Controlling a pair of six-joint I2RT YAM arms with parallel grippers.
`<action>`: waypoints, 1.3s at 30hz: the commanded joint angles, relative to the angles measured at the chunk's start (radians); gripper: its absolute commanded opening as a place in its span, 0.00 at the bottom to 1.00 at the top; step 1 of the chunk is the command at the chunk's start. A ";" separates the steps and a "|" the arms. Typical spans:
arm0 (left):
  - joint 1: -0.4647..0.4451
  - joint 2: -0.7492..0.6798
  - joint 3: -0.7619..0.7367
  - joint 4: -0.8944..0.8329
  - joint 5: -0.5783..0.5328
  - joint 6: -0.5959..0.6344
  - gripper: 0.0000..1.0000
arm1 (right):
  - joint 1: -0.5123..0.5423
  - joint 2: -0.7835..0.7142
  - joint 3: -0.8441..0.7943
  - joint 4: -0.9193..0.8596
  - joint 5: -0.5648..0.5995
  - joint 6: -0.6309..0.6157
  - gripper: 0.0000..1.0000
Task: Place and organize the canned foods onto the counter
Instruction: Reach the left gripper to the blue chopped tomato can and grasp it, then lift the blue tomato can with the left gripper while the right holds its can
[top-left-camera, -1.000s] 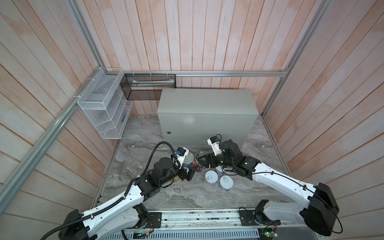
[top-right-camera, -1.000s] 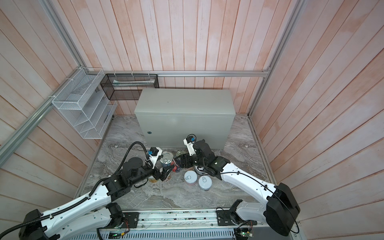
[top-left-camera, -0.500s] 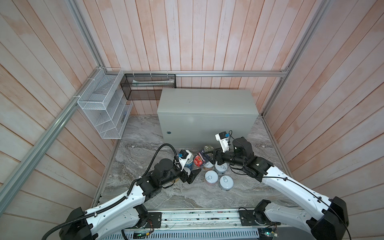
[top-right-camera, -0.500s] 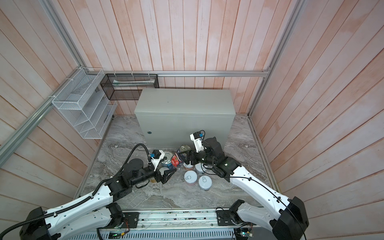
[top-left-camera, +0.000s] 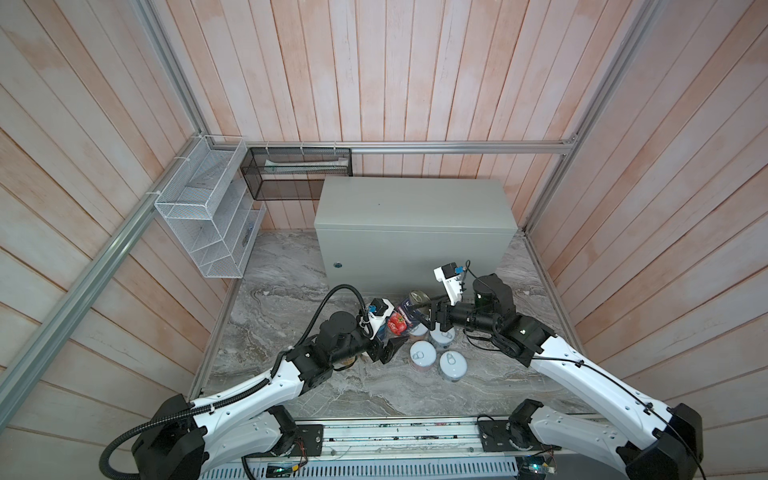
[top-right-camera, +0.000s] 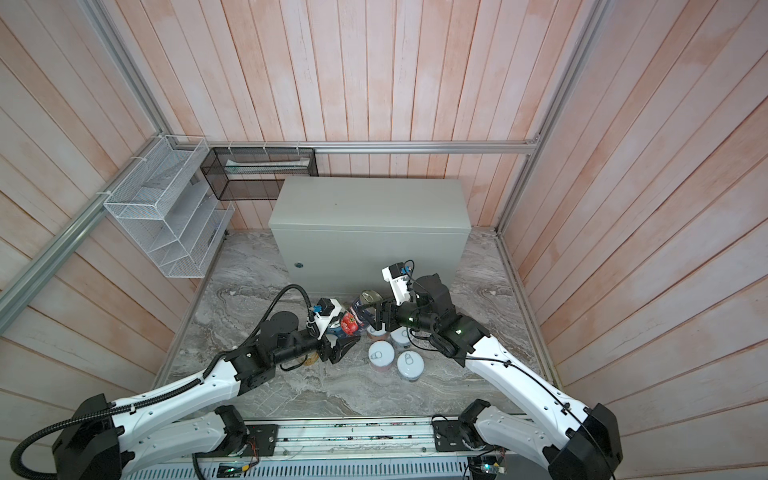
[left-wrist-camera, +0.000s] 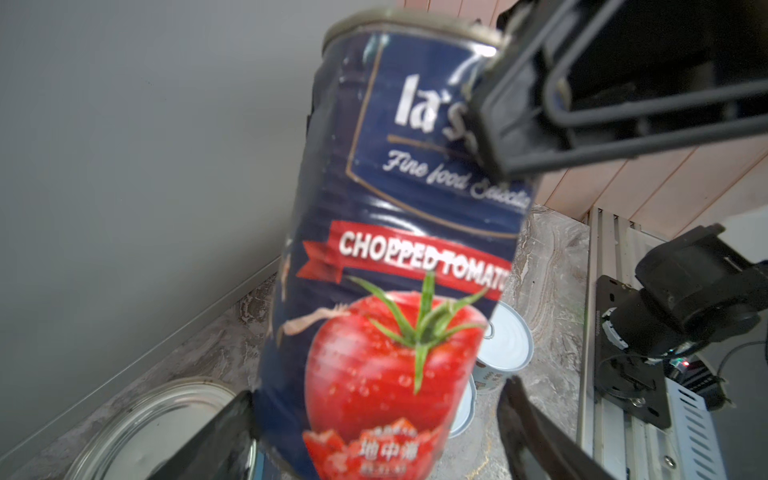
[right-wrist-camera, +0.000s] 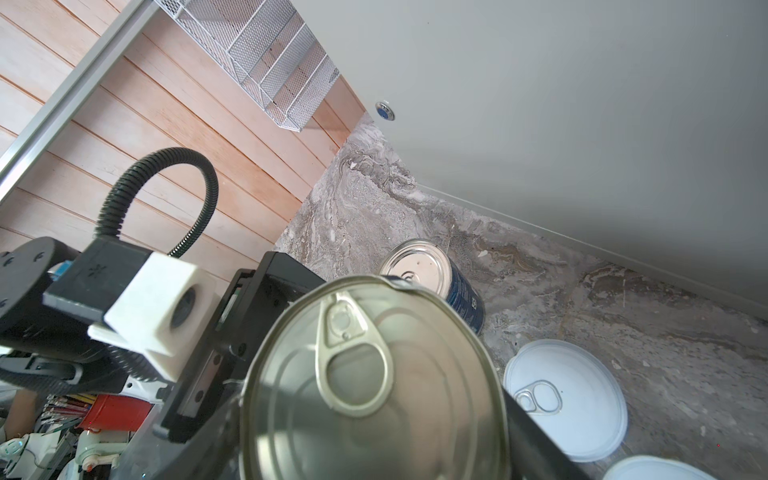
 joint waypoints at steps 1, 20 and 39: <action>-0.006 0.009 0.034 0.054 0.002 0.025 0.91 | -0.005 -0.034 0.027 0.098 -0.045 0.011 0.43; -0.004 0.082 0.080 0.086 -0.034 0.076 0.91 | -0.007 -0.016 0.018 0.134 -0.128 0.029 0.43; -0.006 0.160 0.140 0.099 -0.060 0.030 0.72 | -0.008 0.015 0.002 0.196 -0.175 0.060 0.43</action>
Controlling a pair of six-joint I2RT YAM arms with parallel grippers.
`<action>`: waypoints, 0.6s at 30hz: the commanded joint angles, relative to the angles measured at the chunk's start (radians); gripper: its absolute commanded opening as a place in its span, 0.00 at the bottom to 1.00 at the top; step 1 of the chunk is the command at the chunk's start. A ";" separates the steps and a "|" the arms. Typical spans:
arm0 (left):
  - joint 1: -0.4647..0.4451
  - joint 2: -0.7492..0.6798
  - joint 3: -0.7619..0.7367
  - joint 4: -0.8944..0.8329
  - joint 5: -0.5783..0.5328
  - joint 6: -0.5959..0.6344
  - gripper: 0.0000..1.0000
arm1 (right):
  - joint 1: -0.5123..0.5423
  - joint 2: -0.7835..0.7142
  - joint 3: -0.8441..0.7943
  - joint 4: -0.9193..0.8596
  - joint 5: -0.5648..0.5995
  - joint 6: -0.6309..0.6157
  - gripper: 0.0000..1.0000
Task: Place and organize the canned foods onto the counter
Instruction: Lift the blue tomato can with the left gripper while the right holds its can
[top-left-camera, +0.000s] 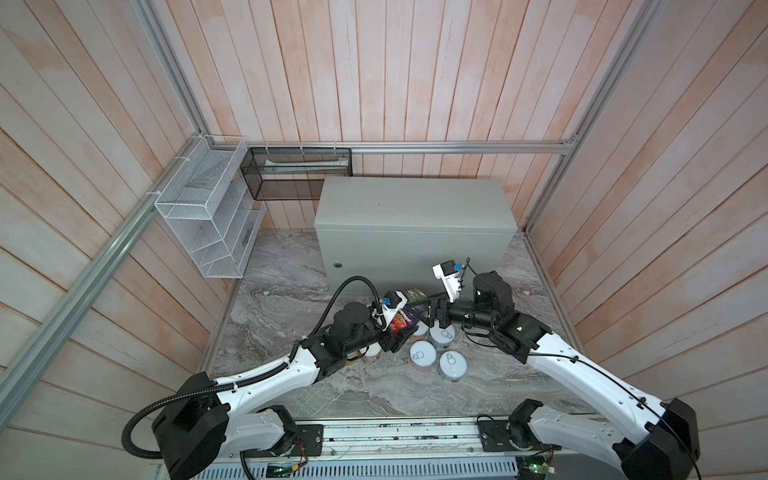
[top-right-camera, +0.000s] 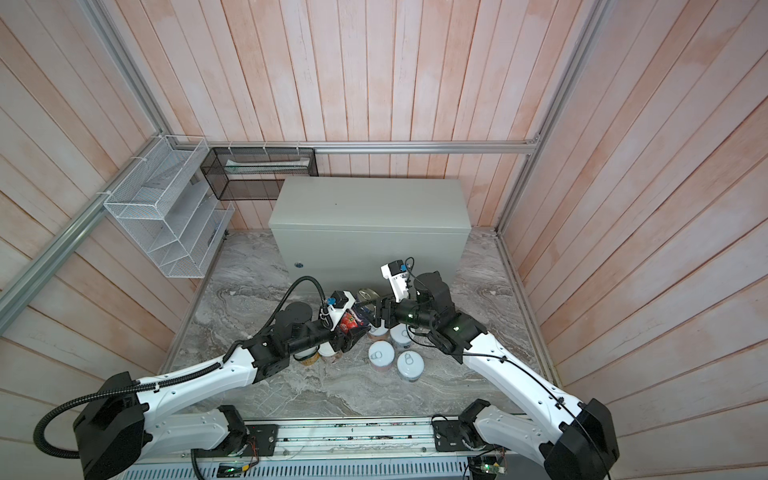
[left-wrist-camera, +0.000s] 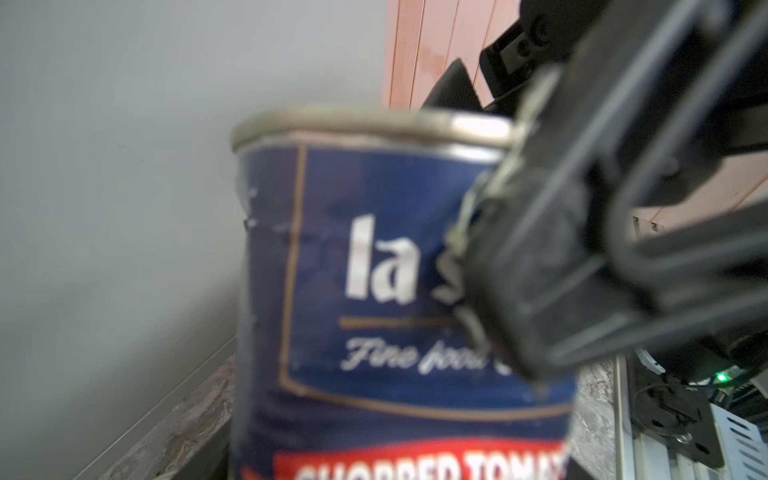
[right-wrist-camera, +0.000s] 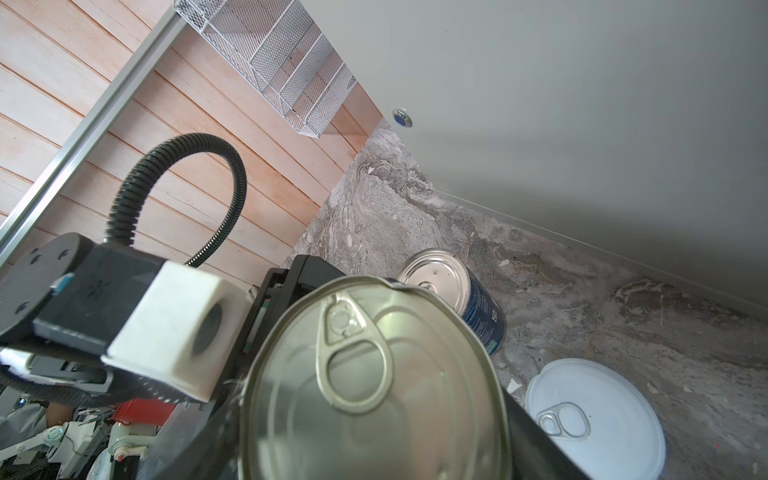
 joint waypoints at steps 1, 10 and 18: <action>0.008 0.007 0.040 0.032 -0.038 -0.029 0.70 | 0.013 -0.014 0.009 0.120 -0.096 0.026 0.43; 0.008 -0.001 0.063 0.034 -0.051 -0.081 0.59 | 0.011 -0.003 0.003 0.126 -0.088 0.026 0.44; 0.009 -0.014 0.093 0.007 -0.048 -0.148 0.54 | -0.001 -0.029 -0.023 0.139 -0.060 0.028 0.61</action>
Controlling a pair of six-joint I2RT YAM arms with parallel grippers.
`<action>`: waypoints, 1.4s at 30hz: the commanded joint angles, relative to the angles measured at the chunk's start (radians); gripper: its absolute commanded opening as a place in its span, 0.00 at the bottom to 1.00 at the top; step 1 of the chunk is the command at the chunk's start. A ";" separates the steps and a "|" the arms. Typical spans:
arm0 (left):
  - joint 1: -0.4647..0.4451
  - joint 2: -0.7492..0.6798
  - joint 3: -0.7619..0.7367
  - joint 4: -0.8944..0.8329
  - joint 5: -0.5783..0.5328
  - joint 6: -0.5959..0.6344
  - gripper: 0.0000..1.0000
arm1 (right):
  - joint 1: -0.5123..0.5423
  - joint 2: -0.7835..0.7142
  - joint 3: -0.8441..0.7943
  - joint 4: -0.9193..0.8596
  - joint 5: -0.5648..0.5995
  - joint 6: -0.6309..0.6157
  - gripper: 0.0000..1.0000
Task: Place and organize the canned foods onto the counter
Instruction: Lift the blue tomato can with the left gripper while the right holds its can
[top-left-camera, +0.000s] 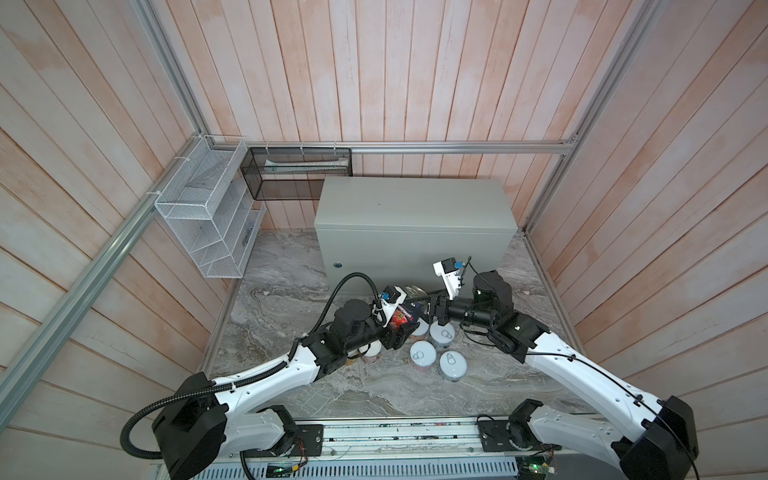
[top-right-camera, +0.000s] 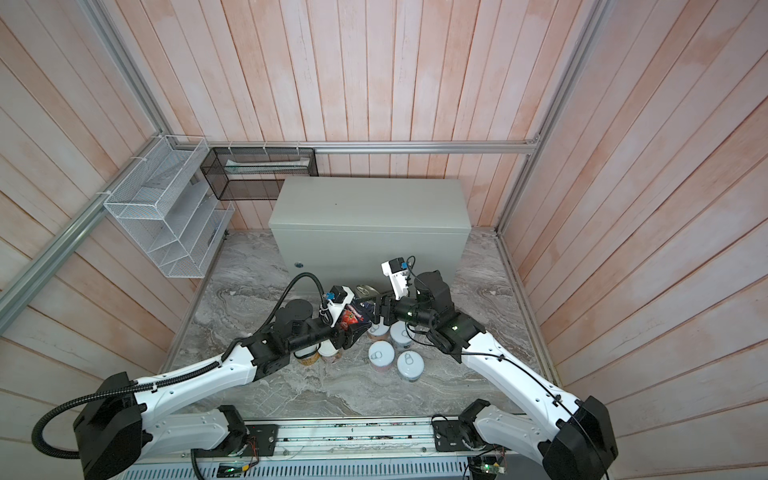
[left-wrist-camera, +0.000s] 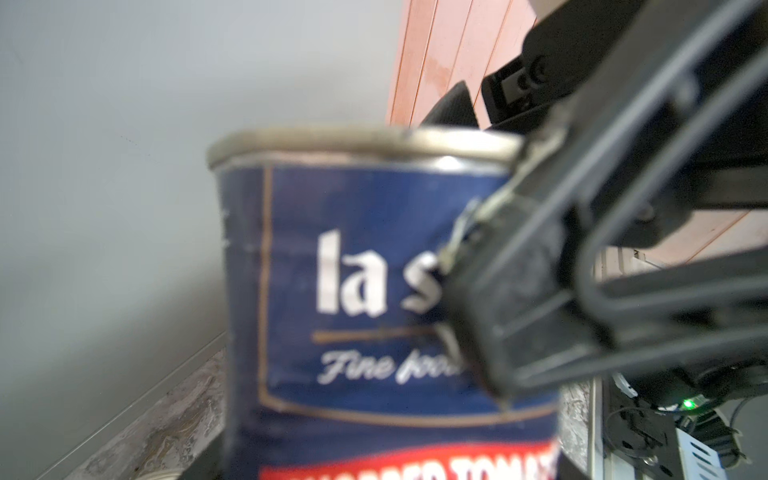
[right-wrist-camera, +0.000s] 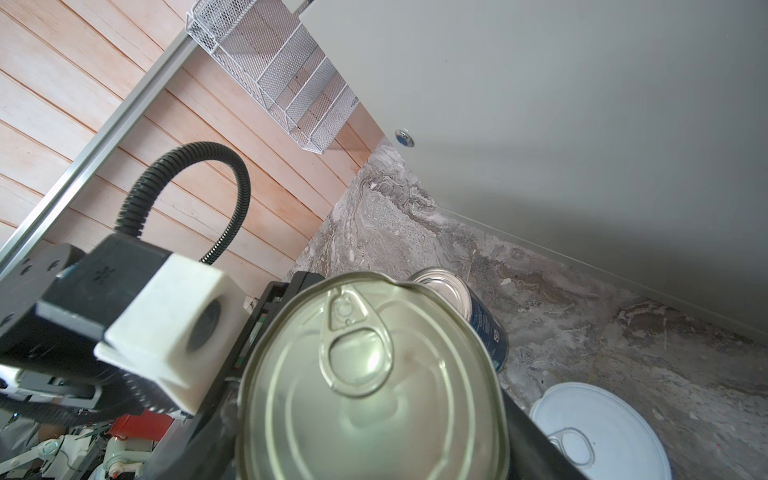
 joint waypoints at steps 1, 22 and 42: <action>0.010 -0.015 0.058 0.046 -0.054 -0.056 0.54 | 0.003 -0.039 -0.005 0.068 -0.061 0.017 0.63; 0.010 -0.106 0.065 -0.062 -0.239 -0.082 0.52 | -0.010 -0.147 -0.079 0.026 0.145 -0.003 0.74; 0.009 -0.220 0.175 -0.198 -0.338 -0.086 0.52 | -0.011 -0.237 -0.157 0.025 0.235 -0.059 0.85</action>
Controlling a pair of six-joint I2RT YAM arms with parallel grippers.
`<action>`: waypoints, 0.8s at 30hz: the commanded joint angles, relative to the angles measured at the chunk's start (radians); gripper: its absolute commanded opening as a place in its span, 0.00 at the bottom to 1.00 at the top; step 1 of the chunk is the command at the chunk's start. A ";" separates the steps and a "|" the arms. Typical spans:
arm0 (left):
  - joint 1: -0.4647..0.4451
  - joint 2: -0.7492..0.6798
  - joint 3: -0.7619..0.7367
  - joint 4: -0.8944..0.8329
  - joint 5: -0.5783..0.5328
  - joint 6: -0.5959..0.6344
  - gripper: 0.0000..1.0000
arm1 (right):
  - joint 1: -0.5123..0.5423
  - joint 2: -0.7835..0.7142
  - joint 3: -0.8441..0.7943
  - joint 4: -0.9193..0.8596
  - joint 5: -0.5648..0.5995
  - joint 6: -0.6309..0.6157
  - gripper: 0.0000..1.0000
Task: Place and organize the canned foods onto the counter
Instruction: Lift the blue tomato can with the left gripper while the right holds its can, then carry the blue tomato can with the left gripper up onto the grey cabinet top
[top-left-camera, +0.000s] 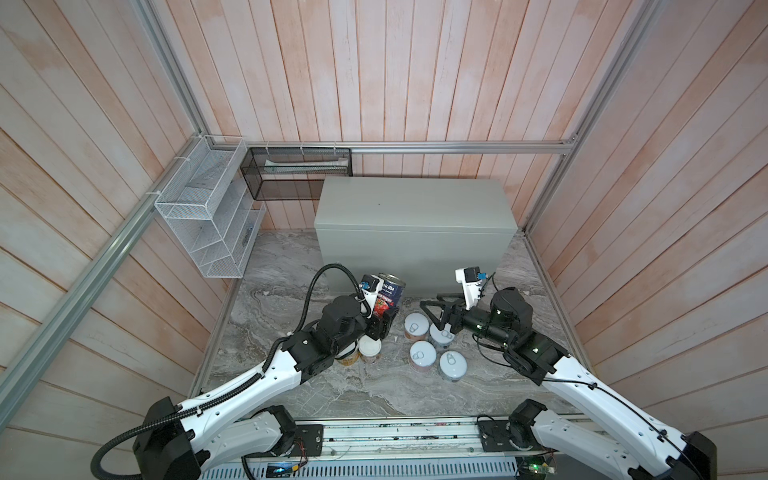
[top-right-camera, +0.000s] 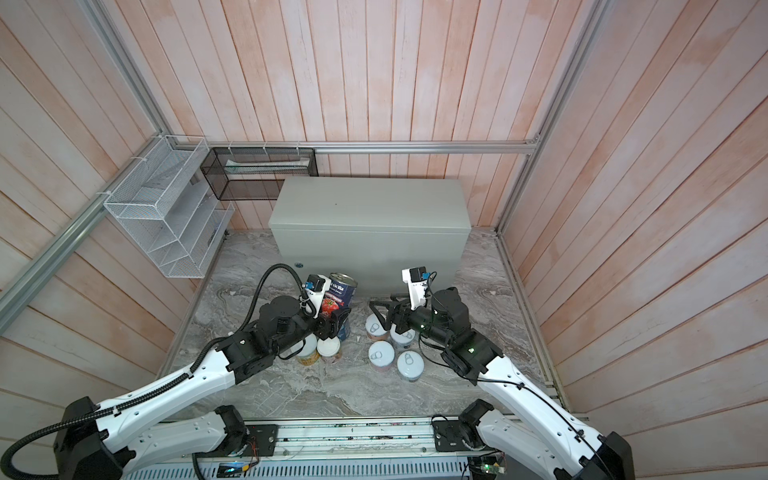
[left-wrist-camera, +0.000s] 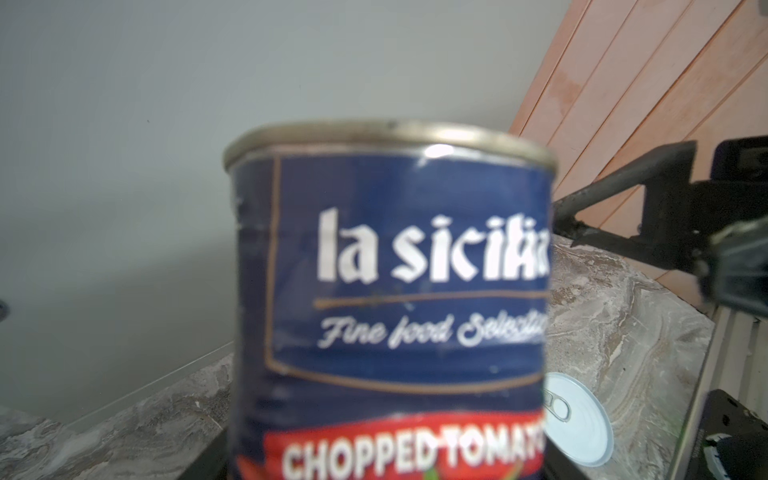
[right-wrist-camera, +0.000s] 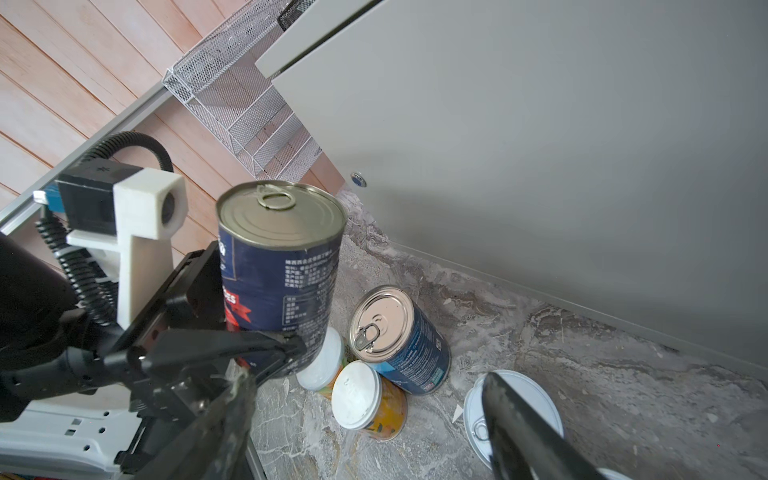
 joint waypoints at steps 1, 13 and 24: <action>-0.004 -0.066 0.097 0.098 -0.044 0.004 0.52 | -0.003 -0.032 -0.021 0.004 0.035 -0.030 0.85; -0.004 -0.064 0.250 0.172 -0.090 0.048 0.52 | -0.002 -0.077 -0.062 0.003 0.049 -0.034 0.85; -0.002 0.115 0.575 0.149 -0.219 0.261 0.52 | -0.003 -0.125 -0.104 -0.001 0.042 -0.012 0.85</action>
